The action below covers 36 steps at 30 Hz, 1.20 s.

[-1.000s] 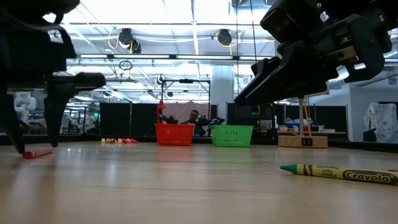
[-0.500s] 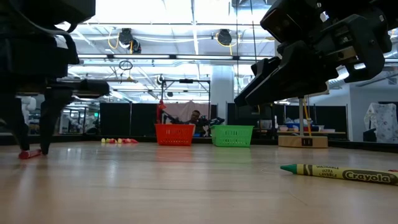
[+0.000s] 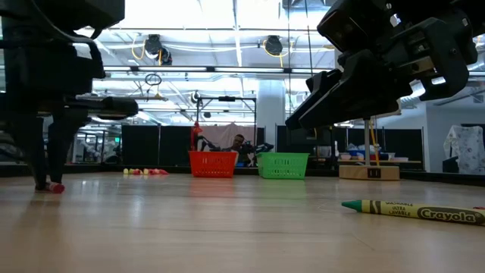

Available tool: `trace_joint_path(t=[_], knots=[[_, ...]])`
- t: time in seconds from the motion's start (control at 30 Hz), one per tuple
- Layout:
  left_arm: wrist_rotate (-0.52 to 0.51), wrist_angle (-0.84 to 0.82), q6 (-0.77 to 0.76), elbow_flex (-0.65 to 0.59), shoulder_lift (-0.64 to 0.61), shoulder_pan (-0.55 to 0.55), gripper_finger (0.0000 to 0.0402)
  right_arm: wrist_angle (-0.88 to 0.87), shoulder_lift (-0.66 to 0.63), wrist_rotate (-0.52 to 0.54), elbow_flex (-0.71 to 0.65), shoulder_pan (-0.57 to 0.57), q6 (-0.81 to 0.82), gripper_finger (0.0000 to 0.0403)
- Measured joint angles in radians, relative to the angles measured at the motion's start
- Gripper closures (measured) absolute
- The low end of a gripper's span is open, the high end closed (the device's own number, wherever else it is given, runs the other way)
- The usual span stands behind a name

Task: Sort crayons
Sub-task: Put the red crayon into the red bin

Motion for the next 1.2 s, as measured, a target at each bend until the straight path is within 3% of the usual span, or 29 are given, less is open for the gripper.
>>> trace_joint_path(t=[0.53,0.93,1.2], knots=[[-0.018,0.002,-0.171,0.063,-0.016,0.001,0.0393,0.0,0.0,0.0,0.001,0.0,0.0,0.0259],[-0.107,0.003,-0.173,0.104,-0.021,0.021,0.0393,-0.001,0.0,-0.001,0.001,0.0,0.01,0.0259],[-0.144,0.112,-0.168,0.104,-0.029,0.073,0.0393,-0.001,0.0,-0.001,0.001,0.0,0.008,0.0259]])
